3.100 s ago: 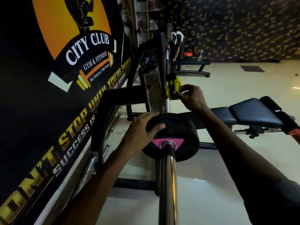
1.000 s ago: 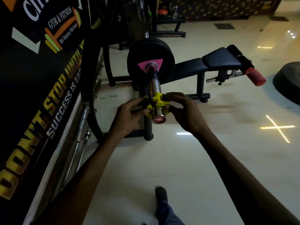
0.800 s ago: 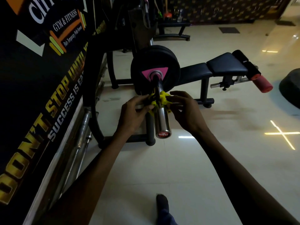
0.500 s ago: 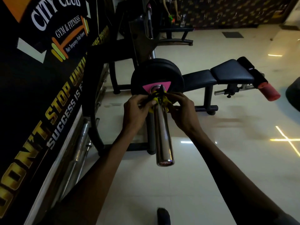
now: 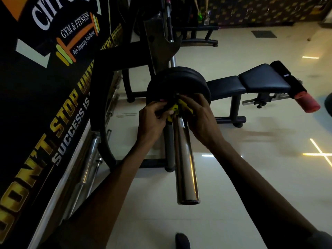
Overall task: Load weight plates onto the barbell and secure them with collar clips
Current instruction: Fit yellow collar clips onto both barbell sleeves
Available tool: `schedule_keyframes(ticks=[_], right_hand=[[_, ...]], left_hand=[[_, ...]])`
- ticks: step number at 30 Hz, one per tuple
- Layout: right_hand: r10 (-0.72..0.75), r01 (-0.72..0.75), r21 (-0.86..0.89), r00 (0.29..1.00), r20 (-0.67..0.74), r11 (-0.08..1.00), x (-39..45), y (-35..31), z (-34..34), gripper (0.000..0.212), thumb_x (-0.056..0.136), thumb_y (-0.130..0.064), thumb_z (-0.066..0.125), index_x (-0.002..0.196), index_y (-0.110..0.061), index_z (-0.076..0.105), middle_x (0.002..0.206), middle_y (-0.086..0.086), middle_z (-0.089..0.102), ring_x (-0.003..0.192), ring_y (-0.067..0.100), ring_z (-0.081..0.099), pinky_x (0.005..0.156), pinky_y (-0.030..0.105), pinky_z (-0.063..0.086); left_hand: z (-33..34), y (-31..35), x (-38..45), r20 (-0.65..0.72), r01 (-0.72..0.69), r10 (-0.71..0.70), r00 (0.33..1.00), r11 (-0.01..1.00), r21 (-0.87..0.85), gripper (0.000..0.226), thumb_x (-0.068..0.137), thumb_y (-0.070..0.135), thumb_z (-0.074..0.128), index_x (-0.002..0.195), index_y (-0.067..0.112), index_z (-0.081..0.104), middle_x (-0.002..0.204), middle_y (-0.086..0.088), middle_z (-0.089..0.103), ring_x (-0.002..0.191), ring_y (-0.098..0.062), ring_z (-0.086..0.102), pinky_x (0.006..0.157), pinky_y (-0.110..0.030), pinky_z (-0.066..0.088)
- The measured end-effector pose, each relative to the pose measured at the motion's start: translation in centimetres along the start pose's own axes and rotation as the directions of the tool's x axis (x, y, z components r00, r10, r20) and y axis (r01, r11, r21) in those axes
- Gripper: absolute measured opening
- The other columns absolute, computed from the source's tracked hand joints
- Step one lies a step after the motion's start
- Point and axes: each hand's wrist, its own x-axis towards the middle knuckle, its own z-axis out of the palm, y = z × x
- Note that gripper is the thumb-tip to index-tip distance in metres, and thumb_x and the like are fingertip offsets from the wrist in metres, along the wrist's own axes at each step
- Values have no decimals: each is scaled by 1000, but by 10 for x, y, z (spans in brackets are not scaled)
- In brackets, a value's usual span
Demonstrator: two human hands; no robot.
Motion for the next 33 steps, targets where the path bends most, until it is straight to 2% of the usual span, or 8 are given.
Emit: schedule_keyframes(ticks=[3,8,11,13,17,21,26,33], right_hand=[[-45,55,-121,995,84,991,6,-3,-2,56,100,-19,61,153,-27,48,147,14,44,126,32,44,90,37,52],[-23,26,-43,996,85,999,12,-3,-11,44,103,-17,60,146,-24,58,141,8,49,123,25,50,97,37,52],[-9,8,34,1000,19,999,13,-4,-15,36,99,-15,68,135,-13,66,133,9,58,107,14,61,93,29,57],[19,-17,53,999,-38,998,12,-1,-17,29,98,-20,70,124,-8,72,124,10,67,99,16,68,88,28,59],[30,-25,55,995,-94,998,4,2,-14,25,98,-24,70,112,-6,78,117,11,74,96,18,72,82,12,53],[-12,19,46,990,-144,999,-1,0,-9,22,99,-19,70,112,-4,79,118,12,75,101,21,74,89,23,57],[0,5,51,995,-102,999,1,-6,-11,22,99,-15,69,115,-2,77,123,13,74,108,23,74,93,38,61],[37,-32,54,995,-96,998,2,-8,-11,23,99,-15,69,116,-1,76,127,15,72,114,23,71,98,31,57]], left_hand=[[-5,8,2,21,-3,3,1000,1000,-1,44,88,12,80,130,10,69,117,0,75,102,-2,69,92,-25,60],[-14,25,-2,52,-194,188,981,964,182,73,91,4,74,156,16,42,152,-11,52,138,-23,54,113,-31,48],[-13,30,-1,130,-341,316,940,878,335,55,95,2,68,148,7,53,153,-14,54,147,-28,46,122,-38,39],[-13,28,-3,114,-353,335,935,865,357,46,96,5,69,141,4,61,147,-15,60,143,-28,52,119,-41,42],[-9,22,-10,2,-295,313,950,894,336,42,94,12,74,134,2,67,139,-16,66,134,-28,61,114,-38,48],[-5,17,-18,-61,-212,236,970,940,268,42,95,19,75,132,2,68,133,-16,70,127,-28,66,107,-39,55],[-6,19,-24,-111,-125,153,982,966,227,41,96,25,75,131,5,70,123,-13,75,116,-27,72,96,-37,60],[3,21,-32,-143,-29,58,988,980,197,31,99,24,70,119,0,75,95,-22,79,86,-40,75,80,-49,61]])
